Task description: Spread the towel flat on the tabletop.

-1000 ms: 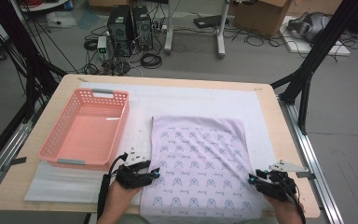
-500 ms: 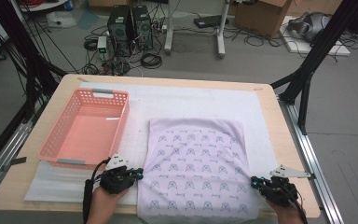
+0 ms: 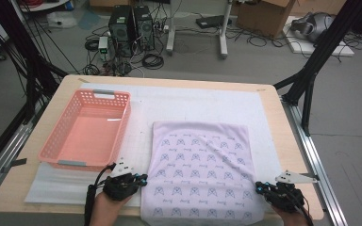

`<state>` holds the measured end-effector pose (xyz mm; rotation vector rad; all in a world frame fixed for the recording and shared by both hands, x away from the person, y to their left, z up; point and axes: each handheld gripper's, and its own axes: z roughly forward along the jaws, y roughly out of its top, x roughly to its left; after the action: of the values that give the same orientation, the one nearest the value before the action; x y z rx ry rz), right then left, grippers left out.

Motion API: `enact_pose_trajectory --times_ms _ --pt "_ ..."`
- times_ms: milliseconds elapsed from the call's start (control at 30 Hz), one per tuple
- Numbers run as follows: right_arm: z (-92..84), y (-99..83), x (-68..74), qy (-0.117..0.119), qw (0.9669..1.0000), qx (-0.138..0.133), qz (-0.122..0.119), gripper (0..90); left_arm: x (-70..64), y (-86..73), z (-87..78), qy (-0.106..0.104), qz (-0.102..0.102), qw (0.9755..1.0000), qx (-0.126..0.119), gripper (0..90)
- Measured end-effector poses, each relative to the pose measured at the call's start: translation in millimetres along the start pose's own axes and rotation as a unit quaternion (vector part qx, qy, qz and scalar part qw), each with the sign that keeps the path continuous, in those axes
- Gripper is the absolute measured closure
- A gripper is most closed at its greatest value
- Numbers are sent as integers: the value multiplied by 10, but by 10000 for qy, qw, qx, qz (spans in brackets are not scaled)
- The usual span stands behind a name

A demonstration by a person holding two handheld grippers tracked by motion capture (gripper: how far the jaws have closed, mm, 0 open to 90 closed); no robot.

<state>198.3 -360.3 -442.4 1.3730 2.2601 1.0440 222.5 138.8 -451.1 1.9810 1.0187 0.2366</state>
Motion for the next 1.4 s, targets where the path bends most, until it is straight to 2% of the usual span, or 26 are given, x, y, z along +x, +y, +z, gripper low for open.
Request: enact_pose_trajectory --times_ms 100,200,233,300,333,400,500,567,633,667,767,833,900,967,1067,1100,1167,1267,1333,1367,1400 --pt "-67 -55 -13 88 9999 11 52 866 -32 -58 -67 -112 14 9999 39 881" --pt "-114 -103 37 73 9999 118 -60 865 -76 -105 -109 -282 29 9996 53 875" --pt "-138 -121 52 103 9998 135 -74 855 -70 -102 -103 -266 83 9996 -20 844" --pt "-149 -110 51 66 10000 65 -14 721 -17 -41 -61 -260 -44 9994 -220 607" --pt "-147 -88 37 19 10000 -9 35 692 5 -9 -45 -259 -73 9992 -306 584" --pt "-129 -40 2 -8 9998 -166 134 635 65 104 10 -199 -2 9982 -571 510" --pt "-67 57 -57 -113 9993 -263 245 617 159 290 132 -195 1 9969 -762 468" --pt "6 140 -122 -226 9987 -342 302 605 228 416 238 -259 -65 9966 -774 467" --pt "78 222 -189 -240 9981 -414 381 605 289 529 348 -272 -128 9964 -794 467" --pt "114 265 -222 -258 9978 -441 418 605 316 570 398 -226 -199 9958 -866 466" --pt "244 420 -344 -318 9969 -539 483 621 423 700 535 -232 -180 9960 -849 479" --pt "347 537 -431 -318 9966 -543 533 628 488 726 613 -184 -208 9939 -1072 490" --pt "464 665 -515 -346 9966 -545 502 626 547 778 694 -22 -129 9961 -872 525" --pt "585 791 -589 -426 9966 -539 459 630 569 839 748 39 -86 9960 -890 528" --pt "798 980 -668 -614 9967 -410 339 628 587 954 827 84 -133 9962 -852 534" --pt "867 1039 -691 -612 9967 -425 327 628 596 988 850 104 -146 9964 -834 534" --pt "986 1142 -730 -583 9958 -518 469 622 615 1046 895 120 -259 9957 -877 533" --pt "1174 1261 -774 -514 9949 -571 661 624 672 1120 948 327 -370 9956 -796 532" --pt "1309 1301 -786 -607 9951 -395 673 665 726 1138 971 516 -426 9934 -935 536" --pt "1325 1311 -782 -743 9947 -410 572 763 745 1135 982 580 -471 9928 -933 547" --pt "1325 1315 -788 -782 9949 -405 501 845 775 1123 1015 728 -460 9928 -830 551"
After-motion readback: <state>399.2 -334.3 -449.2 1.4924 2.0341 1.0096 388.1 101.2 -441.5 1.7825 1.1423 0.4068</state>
